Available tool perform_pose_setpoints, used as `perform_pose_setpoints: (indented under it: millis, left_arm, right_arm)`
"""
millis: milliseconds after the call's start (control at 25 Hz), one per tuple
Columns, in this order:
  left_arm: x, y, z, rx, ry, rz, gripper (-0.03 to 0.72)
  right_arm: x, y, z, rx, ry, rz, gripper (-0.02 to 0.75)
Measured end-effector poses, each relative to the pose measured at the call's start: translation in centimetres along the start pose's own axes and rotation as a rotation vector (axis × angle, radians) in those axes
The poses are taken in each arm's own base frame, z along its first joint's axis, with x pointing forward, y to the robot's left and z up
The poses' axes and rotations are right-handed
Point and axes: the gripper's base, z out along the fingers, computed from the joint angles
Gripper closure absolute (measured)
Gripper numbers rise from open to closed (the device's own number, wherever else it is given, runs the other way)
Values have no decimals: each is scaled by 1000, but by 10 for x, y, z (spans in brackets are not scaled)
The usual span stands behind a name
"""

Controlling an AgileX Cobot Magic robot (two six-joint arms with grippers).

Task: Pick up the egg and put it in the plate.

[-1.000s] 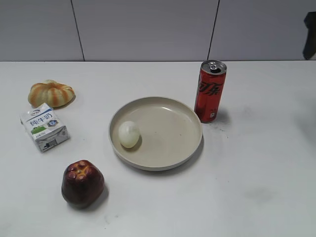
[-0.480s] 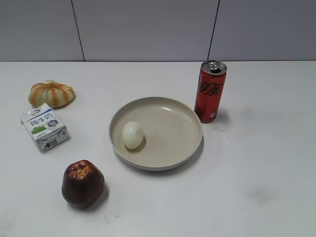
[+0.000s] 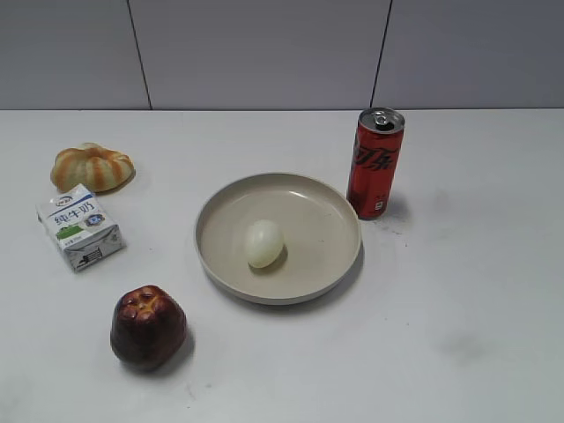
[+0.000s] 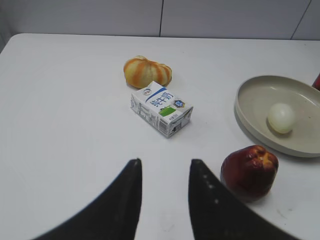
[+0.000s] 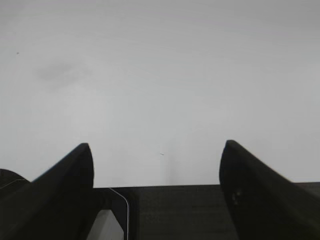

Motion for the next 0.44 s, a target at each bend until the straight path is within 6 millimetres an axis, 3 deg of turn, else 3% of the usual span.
perform_pose_setpoints:
  millis: [440]
  left_arm:
    - [0, 0, 0, 0, 0, 1, 454]
  right_arm:
    - [44, 4, -44, 12, -373, -23, 146]
